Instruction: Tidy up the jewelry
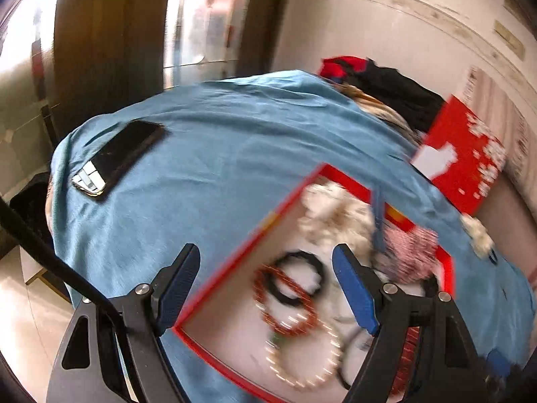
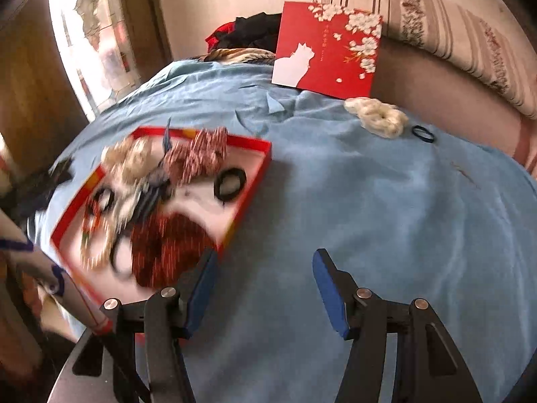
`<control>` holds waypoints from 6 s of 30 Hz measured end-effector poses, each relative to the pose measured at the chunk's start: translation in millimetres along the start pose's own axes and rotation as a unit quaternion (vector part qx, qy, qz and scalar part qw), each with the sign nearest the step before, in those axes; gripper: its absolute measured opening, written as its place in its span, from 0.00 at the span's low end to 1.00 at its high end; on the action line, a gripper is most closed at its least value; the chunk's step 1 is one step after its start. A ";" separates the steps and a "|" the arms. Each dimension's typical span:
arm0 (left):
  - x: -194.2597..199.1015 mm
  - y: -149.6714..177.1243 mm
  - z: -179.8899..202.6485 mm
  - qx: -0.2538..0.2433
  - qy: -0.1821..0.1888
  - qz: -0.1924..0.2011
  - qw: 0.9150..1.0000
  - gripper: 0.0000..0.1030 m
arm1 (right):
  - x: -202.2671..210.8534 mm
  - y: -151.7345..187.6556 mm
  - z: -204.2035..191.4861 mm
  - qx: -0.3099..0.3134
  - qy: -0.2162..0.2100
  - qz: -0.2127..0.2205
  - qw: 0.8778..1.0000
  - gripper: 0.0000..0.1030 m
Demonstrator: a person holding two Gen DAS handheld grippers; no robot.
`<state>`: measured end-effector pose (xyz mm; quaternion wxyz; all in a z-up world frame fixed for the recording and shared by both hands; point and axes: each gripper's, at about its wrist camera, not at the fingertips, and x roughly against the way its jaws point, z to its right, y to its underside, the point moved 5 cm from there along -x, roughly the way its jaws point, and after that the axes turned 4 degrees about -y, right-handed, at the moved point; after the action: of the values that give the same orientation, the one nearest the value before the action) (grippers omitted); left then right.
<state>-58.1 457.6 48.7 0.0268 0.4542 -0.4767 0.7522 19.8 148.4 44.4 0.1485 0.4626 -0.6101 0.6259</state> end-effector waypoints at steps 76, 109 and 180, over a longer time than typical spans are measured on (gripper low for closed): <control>209.2 155.1 126.9 -0.192 0.126 0.072 0.971 1.00 | 119.6 151.2 64.7 -0.030 0.048 0.021 0.998 0.57; 152.4 179.1 108.8 -0.213 0.062 -0.026 0.975 1.00 | 98.0 147.4 48.9 0.000 0.089 -0.006 0.996 0.64; 119.8 156.5 80.8 -0.165 0.036 -0.058 0.984 1.00 | 83.2 132.6 39.1 0.018 0.079 -0.005 0.997 0.69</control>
<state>-149.2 265.4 35.9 0.1618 0.4428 -0.5659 0.6764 -108.0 53.6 17.9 0.1910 0.4170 -0.5827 0.6709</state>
